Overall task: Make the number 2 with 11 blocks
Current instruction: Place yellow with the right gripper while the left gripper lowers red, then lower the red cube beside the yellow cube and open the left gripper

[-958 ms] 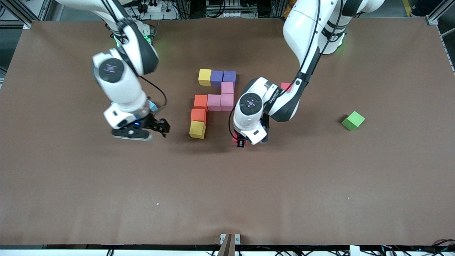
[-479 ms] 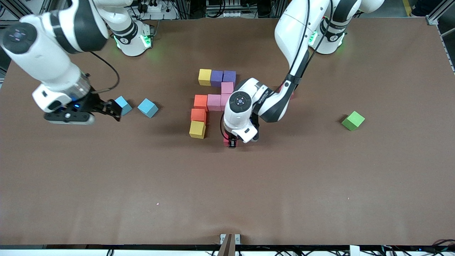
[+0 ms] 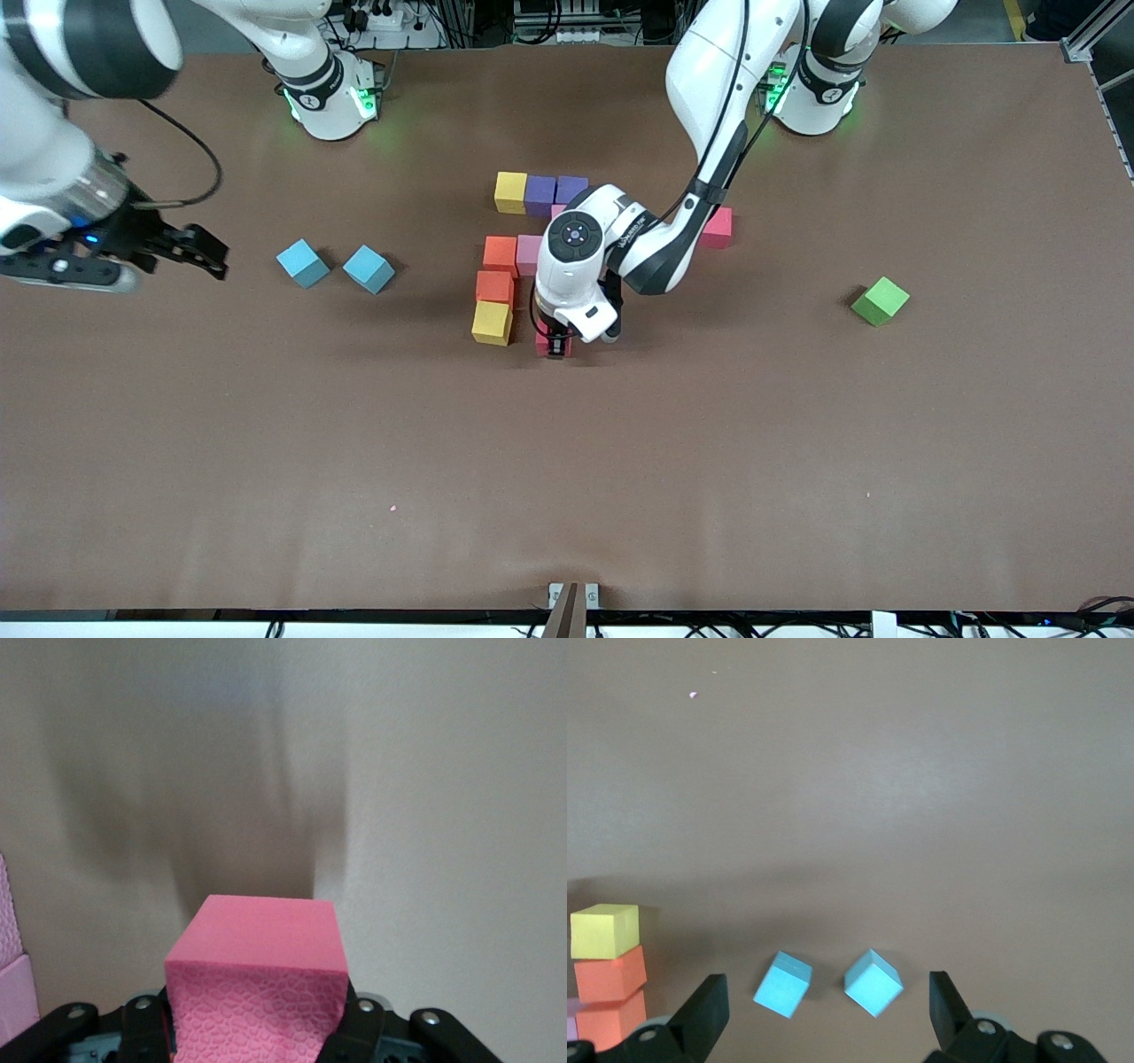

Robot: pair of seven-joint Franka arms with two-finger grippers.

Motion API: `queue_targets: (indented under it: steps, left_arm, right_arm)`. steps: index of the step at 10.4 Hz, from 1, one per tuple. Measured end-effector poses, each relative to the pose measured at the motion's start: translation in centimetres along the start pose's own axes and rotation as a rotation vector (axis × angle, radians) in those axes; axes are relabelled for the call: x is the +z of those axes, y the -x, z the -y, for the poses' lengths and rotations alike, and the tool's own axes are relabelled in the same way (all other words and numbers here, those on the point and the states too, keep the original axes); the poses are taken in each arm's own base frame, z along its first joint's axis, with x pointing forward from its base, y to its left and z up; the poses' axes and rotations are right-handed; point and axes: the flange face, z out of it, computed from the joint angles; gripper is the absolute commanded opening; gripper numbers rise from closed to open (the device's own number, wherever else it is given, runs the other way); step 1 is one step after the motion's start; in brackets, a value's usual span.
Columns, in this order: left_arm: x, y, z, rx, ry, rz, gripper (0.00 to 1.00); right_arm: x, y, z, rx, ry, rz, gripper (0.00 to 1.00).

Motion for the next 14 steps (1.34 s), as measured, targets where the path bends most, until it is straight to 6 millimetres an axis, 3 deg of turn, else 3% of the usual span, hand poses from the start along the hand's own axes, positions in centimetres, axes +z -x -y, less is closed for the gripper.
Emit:
queue_targets:
  steps: [2,5,8,14]
  left_arm:
    - [0.5,0.6,0.6,-0.006,0.001,0.001,0.40]
    - [1.1,1.5,1.4,-0.019,0.010,0.011,0.40]
    - [1.4,2.4,1.8,-0.024,0.018,0.020,0.40]
    - [2.2,3.4,2.6,-0.007,0.039,0.040,0.41]
  right_arm:
    - [-0.7,-0.7,-2.2,0.006,-0.008,-0.003,1.00]
    - [-2.9,-1.1,-2.7,-0.007,-0.013,-0.023,1.00]
    - [-4.9,-1.2,-5.0,-0.031,-0.029,-0.035,1.00]
    - [-6.0,-1.2,-5.1,-0.029,-0.051,-0.047,1.00]
